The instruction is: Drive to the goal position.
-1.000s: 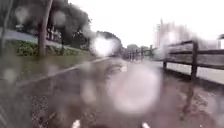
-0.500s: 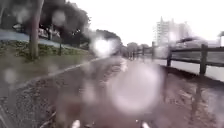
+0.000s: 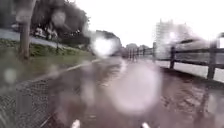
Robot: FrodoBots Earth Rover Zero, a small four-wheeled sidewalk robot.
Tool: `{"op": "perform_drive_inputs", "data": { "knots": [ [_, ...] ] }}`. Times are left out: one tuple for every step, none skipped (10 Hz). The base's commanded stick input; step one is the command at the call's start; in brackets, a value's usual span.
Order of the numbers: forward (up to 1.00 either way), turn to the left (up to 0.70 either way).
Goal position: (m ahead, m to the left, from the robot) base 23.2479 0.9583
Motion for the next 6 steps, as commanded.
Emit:
{"op": "perform_drive_inputs", "data": {
  "knots": [
    [0.70,0.00],
    [0.70,0.00],
    [0.70,0.00],
    [0.70,0.00],
    [0.70,0.00],
    [0.70,0.00]
  ]
}}
